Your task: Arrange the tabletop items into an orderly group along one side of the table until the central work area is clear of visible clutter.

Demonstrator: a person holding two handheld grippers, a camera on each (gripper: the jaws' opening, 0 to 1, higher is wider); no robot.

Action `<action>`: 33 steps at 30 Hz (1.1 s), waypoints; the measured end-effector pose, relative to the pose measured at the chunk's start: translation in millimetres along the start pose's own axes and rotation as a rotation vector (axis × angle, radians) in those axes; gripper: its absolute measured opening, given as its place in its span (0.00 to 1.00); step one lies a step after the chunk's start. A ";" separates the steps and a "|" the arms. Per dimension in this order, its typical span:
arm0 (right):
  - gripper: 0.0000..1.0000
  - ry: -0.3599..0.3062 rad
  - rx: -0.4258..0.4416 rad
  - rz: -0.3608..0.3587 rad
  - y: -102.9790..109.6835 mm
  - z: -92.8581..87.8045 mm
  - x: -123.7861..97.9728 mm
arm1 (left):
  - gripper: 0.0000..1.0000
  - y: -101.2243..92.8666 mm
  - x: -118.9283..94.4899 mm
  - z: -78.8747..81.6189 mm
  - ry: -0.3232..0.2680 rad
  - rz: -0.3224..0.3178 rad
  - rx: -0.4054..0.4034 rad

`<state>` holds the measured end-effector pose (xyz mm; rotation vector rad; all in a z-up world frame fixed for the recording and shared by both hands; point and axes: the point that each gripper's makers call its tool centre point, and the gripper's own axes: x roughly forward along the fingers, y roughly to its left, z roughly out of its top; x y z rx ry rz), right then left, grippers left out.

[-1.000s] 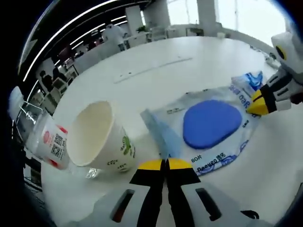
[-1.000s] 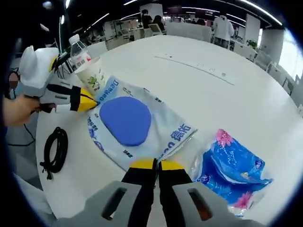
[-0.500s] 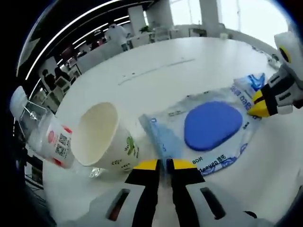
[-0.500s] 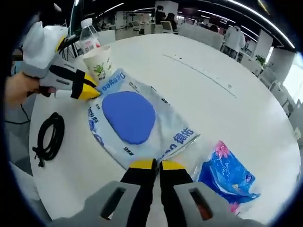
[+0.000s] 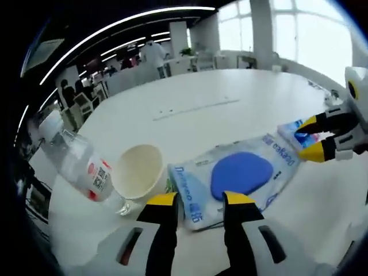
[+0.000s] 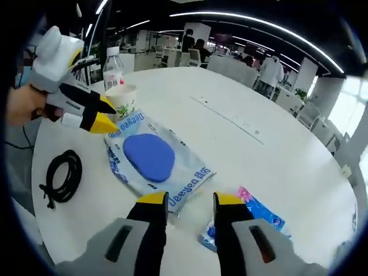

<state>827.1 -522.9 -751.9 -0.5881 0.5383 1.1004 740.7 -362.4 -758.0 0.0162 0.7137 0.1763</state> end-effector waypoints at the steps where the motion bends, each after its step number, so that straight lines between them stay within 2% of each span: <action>1: 0.30 -0.012 -0.003 0.006 2.4 0.8 -2.5 | 0.28 0.6 -2.9 -1.5 -0.003 0.001 -0.003; 4: 0.32 -0.022 0.000 0.019 7.0 -0.5 -5.8 | 0.31 1.4 -6.0 -7.9 0.006 0.000 -0.023; 8: 0.33 -0.019 0.093 0.023 8.3 -9.5 -8.7 | 0.34 1.9 -17.0 -17.4 0.013 0.011 -0.043; 12: 0.30 -0.017 0.149 0.023 7.2 -16.3 -12.1 | 0.36 3.5 -26.4 -24.7 0.023 0.017 -0.072; 19: 0.30 -0.025 0.250 0.006 2.6 -20.8 -15.3 | 0.37 9.8 -27.6 -28.8 0.027 0.027 -0.103; 26: 0.30 -0.016 0.292 -0.007 0.6 -28.0 -14.8 | 0.39 11.8 -26.8 -29.8 0.030 0.017 -0.104; 33: 0.30 -0.024 0.278 -0.001 5.3 -26.4 -14.9 | 0.39 12.9 -29.0 -31.3 0.030 0.013 -0.104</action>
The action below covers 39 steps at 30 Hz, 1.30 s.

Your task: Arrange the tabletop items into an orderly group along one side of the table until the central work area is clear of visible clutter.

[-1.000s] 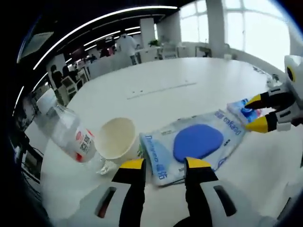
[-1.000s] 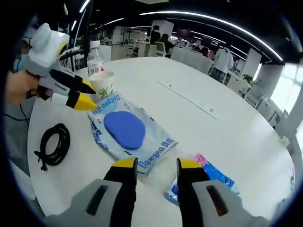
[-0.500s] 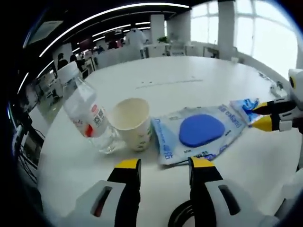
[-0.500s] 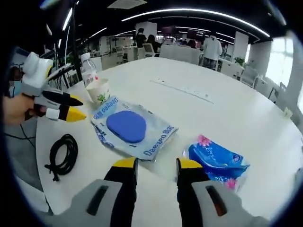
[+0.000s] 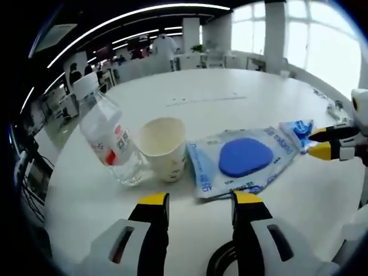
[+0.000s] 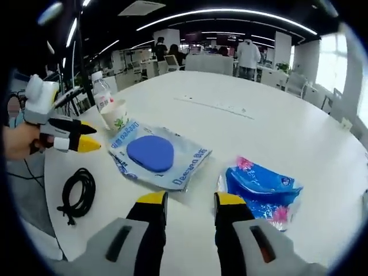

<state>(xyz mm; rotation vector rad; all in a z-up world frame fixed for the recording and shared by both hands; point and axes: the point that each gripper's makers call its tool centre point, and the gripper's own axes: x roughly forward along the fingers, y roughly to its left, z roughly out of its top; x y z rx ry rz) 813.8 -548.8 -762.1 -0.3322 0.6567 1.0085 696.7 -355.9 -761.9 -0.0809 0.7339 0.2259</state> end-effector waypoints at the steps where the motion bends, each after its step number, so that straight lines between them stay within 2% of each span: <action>1: 0.30 0.000 0.003 0.002 1.0 -0.5 0.0 | 0.39 1.3 0.4 -0.9 -0.001 0.001 -0.002; 6: 0.30 0.005 0.009 0.010 6.4 -7.1 -2.2 | 0.39 0.2 -5.2 -6.8 0.000 0.001 -0.023; 11: 0.30 0.013 0.020 0.013 10.4 -14.4 -9.0 | 0.39 -0.3 -1.0 -10.1 0.001 0.001 -0.030; 18: 0.30 0.028 0.037 0.030 22.3 -26.2 -15.6 | 0.39 3.4 -10.8 -28.3 0.020 0.001 -0.030; 23: 0.30 0.036 0.049 0.025 22.0 -29.3 -14.5 | 0.39 7.6 -18.3 -38.4 0.036 0.010 -0.043; 28: 0.30 0.031 0.059 0.026 26.8 -28.3 -13.6 | 0.39 6.2 -21.0 -37.5 0.028 0.008 -0.051; 32: 0.30 0.026 0.042 0.050 41.6 -27.6 -15.1 | 0.39 2.0 -27.0 -38.0 0.021 -0.004 -0.052; 39: 0.30 0.022 0.008 0.099 70.1 -27.5 -15.6 | 0.39 0.2 -38.6 -51.5 0.016 -0.023 -0.087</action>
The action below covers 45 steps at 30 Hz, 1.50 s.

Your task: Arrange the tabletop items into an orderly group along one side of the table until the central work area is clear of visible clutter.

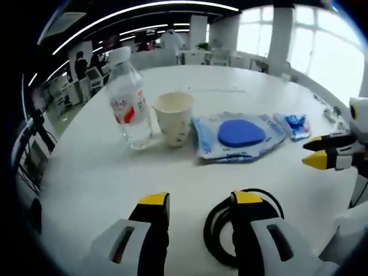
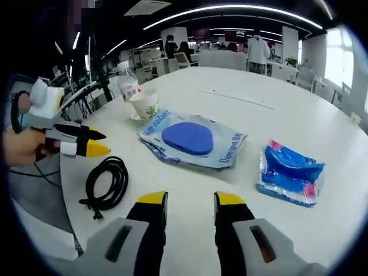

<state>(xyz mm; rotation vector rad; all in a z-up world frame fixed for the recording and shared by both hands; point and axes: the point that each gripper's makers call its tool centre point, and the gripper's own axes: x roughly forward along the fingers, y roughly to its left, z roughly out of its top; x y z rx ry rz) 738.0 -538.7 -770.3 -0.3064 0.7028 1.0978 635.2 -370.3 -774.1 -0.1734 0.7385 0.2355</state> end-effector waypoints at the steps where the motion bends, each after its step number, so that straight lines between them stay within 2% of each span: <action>1: 0.30 -0.001 -0.002 0.008 6.2 -0.2 -1.3 | 0.39 0.0 -2.3 -2.9 0.000 -0.002 -0.008; 13: 0.30 0.004 0.003 0.080 43.2 -5.6 1.4 | 0.37 -1.5 -20.3 -27.5 0.014 -0.016 -0.048; 16: 0.30 0.009 0.039 0.104 49.4 -8.2 3.6 | 0.37 -4.8 -21.6 -35.0 0.024 -0.026 -0.043; 20: 0.30 0.013 0.066 0.123 58.1 -10.8 4.3 | 0.36 -6.8 -24.1 -36.0 0.017 -0.034 -0.058; 24: 0.30 0.011 0.182 0.182 75.5 -13.6 7.3 | 0.34 -8.6 -23.9 -38.8 0.012 -0.044 -0.083; 28: 0.30 0.031 0.170 0.188 84.4 -15.8 9.6 | 0.33 -8.3 -22.2 -40.8 0.011 -0.049 -0.109; 34: 0.30 0.047 0.211 0.201 91.8 -14.3 19.7 | 0.29 -11.8 -22.2 -46.5 0.017 -0.060 -0.130; 37: 0.29 0.070 0.213 0.198 93.8 -18.8 25.2 | 0.28 -16.2 -20.8 -48.3 -0.001 -0.074 -0.192; 39: 0.29 0.077 0.233 0.205 97.8 -19.2 24.8 | 0.28 -14.1 -19.6 -52.3 0.006 -0.068 -0.187; 42: 0.28 0.104 0.211 0.203 102.4 -23.7 32.6 | 0.28 -13.3 -18.8 -54.2 0.020 -0.068 -0.186; 45: 0.26 0.107 0.246 0.208 107.2 -22.4 32.8 | 0.27 -11.7 -15.6 -59.1 0.024 -0.066 -0.207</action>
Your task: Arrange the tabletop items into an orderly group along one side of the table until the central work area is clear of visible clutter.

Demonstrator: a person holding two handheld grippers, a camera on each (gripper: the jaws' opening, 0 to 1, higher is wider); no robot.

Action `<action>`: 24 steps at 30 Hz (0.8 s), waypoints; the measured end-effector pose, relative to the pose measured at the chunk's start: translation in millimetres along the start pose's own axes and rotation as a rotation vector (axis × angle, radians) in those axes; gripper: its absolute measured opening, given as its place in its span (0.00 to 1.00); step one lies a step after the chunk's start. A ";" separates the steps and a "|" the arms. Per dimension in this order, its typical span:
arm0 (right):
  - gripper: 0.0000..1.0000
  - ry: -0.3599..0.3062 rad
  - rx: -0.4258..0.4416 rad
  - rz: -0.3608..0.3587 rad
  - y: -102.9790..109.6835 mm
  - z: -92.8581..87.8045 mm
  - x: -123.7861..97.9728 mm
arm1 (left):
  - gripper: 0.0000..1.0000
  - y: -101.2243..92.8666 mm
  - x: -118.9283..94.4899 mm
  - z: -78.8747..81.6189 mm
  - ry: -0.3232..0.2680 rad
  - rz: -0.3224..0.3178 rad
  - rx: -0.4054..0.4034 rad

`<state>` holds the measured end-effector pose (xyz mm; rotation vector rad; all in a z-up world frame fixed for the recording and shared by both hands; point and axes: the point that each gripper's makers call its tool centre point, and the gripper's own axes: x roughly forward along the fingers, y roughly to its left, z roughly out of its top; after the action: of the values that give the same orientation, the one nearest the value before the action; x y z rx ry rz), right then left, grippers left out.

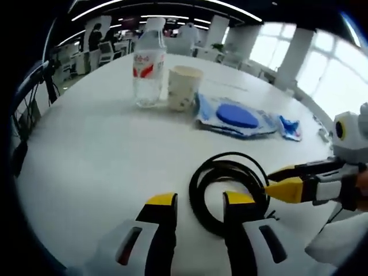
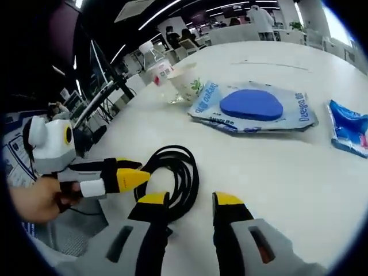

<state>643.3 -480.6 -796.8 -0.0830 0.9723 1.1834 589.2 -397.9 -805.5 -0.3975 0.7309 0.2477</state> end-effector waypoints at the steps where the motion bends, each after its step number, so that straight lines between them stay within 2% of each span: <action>1: 0.25 0.004 0.000 0.008 3.8 -0.4 2.2 | 0.26 -0.4 0.2 -1.6 0.007 0.004 -0.004; 4: 0.23 0.034 -0.020 0.002 5.1 -6.0 9.8 | 0.22 2.8 2.6 -1.7 0.002 0.013 -0.002; 7: 0.16 0.039 0.007 0.006 7.3 -6.5 9.2 | 0.17 1.6 3.0 -2.2 0.011 0.014 0.001; 11: 0.14 0.028 0.014 0.010 8.1 -5.3 8.2 | 0.07 1.9 4.6 -2.4 0.013 0.029 0.011; 15: 0.10 0.038 0.015 0.005 2.9 -4.9 10.4 | 0.07 6.0 5.7 -2.9 0.014 0.042 0.002; 17: 0.00 0.020 0.038 -0.008 -0.1 0.3 6.8 | 0.05 8.0 6.2 -2.3 0.029 0.049 -0.021; 19: 0.00 0.022 0.081 0.020 0.7 0.2 7.0 | 0.04 5.6 4.2 -3.5 0.053 0.051 -0.081; 20: 0.00 0.026 0.083 0.029 0.9 -2.3 3.7 | 0.04 6.1 4.1 -2.1 0.046 0.044 -0.056; 24: 0.00 0.011 0.105 0.031 0.5 1.2 -0.3 | 0.03 3.3 1.5 -1.4 0.052 0.039 -0.072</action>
<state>643.5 -480.0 -795.7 0.0092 1.0470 1.1595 588.2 -395.5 -808.4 -0.4594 0.7826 0.3024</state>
